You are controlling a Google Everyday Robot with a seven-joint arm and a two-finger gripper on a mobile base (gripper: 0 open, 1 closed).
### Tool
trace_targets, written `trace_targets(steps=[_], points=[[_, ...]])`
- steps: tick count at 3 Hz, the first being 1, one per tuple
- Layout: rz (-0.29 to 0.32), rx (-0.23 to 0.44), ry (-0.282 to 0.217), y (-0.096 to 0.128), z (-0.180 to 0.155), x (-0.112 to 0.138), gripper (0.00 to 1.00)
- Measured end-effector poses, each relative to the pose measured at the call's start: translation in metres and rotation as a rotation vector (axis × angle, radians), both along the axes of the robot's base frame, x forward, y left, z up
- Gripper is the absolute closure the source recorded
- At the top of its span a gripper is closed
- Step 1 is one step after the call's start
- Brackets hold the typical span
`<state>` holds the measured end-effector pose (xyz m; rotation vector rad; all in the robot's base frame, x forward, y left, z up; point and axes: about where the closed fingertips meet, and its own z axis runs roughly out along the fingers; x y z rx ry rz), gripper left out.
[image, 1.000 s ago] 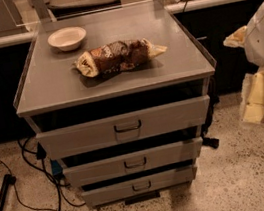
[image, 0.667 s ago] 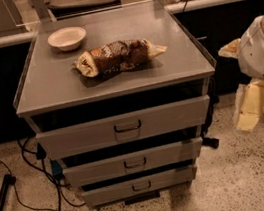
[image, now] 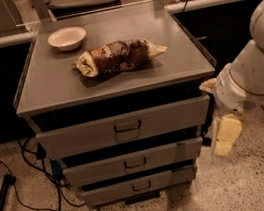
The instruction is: Open top drawer
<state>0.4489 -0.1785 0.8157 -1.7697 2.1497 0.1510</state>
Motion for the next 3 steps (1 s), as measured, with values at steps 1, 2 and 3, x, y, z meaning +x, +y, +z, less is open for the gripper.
trace_targets(steps=[1, 2, 3], points=[[0.000, 0.000, 0.001, 0.000, -0.002, 0.000, 0.00], [0.010, -0.003, -0.009, -0.004, -0.018, 0.002, 0.00], [0.039, 0.009, -0.045, -0.004, -0.044, 0.006, 0.00]])
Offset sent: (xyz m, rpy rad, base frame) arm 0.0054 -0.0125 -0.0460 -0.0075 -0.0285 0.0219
